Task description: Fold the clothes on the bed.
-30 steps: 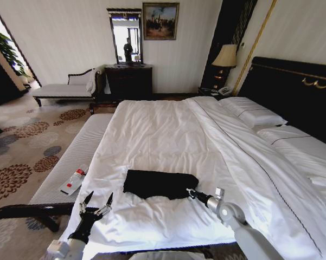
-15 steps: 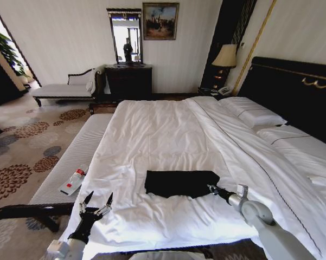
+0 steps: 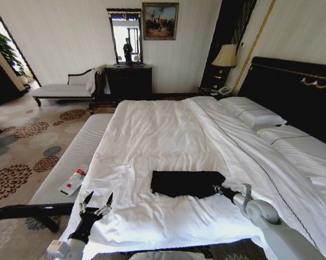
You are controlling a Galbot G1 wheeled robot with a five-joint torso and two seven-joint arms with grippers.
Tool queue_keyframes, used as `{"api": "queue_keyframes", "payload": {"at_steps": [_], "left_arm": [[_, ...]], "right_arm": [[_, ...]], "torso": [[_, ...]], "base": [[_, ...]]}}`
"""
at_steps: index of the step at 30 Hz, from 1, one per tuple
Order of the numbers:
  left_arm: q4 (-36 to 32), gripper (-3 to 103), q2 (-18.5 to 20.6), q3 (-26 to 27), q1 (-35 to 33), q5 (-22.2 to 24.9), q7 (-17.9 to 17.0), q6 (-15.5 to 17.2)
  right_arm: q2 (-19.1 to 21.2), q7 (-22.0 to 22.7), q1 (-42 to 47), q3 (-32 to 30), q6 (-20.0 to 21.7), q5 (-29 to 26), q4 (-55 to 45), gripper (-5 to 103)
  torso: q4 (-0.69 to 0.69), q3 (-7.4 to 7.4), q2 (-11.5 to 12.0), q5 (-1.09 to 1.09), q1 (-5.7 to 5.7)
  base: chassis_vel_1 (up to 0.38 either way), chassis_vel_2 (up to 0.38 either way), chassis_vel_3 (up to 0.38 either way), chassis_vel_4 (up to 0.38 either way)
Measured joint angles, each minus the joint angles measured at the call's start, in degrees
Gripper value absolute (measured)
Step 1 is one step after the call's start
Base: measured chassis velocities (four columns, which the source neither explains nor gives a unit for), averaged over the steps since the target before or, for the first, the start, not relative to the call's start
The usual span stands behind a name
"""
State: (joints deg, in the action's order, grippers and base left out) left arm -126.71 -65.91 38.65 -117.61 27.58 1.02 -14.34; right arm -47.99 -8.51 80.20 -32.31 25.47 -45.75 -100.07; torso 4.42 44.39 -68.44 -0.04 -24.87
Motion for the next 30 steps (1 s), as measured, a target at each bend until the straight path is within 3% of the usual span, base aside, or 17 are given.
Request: {"api": "queue_keyframes", "payload": {"at_steps": [9,20,30], "left_arm": [[0.0,100,0.0,0.0,0.0,0.0,0.0,0.0],[0.0,100,0.0,0.0,0.0,0.0,0.0,0.0],[0.0,100,0.0,0.0,0.0,0.0,0.0,0.0]], "right_arm": [[0.6,4.9,-5.6,7.4,1.9,-0.3,-6.0,4],[2.2,5.4,-14.2,19.5,2.5,4.9,-5.9,4],[2.4,4.1,-18.5,26.6,2.5,9.0,-4.8,4]], "torso": [[-0.01,0.0,0.0,-0.01,0.0],[-0.01,0.0,0.0,-0.01,0.0],[-0.01,0.0,0.0,-0.01,0.0]], "base": [[0.0,0.0,0.0,0.0],[0.0,0.0,0.0,0.0],[0.0,0.0,0.0,0.0]]}}
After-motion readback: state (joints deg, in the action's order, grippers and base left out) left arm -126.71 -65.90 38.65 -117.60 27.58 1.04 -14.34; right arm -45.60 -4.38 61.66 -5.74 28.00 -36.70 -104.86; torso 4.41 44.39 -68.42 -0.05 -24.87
